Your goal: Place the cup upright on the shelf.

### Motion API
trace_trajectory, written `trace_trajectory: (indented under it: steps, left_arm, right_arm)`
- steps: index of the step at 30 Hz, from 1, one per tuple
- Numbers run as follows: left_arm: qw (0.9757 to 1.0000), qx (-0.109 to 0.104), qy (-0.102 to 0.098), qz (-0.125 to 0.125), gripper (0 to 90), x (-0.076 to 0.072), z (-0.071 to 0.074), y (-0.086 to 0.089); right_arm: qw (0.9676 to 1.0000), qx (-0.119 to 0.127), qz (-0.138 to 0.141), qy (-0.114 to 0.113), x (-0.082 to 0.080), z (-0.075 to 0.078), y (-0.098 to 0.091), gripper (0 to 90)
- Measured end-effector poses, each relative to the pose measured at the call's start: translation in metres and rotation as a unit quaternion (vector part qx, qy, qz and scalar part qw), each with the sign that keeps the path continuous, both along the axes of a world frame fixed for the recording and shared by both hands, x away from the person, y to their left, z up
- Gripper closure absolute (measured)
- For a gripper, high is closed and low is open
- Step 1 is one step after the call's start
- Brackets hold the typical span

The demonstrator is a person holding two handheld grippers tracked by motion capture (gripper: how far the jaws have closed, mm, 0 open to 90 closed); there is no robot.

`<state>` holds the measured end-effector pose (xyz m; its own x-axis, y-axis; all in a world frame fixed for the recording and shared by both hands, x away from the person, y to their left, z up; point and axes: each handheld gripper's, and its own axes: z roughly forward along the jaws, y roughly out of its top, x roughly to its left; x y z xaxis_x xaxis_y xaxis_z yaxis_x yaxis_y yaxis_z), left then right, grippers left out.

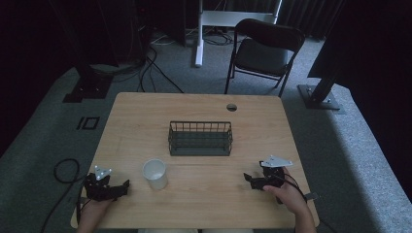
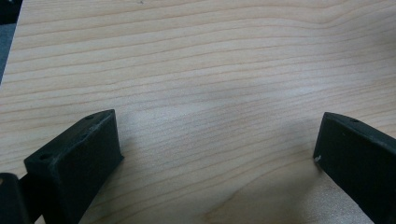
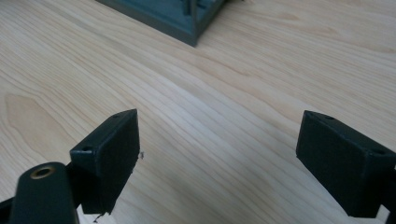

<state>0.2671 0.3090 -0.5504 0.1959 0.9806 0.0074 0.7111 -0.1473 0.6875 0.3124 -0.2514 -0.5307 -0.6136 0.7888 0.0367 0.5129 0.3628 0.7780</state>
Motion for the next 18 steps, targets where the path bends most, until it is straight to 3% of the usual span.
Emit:
trace_trajectory:
  steps: [7, 18]
  left_arm:
    - [1.0000, 0.000, 0.000, 0.000, 0.7, 0.000, 0.000, 0.000]
    - [1.0000, 0.001, 0.001, 0.000, 0.8, 0.000, 0.000, 0.000]
  right_arm:
    - [0.9994, 0.005, 0.034, -0.009, 0.001, 0.001, 0.020, 13.4]
    - [0.9978, 0.012, 0.065, -0.013, 0.003, 0.005, 0.043, 13.5]
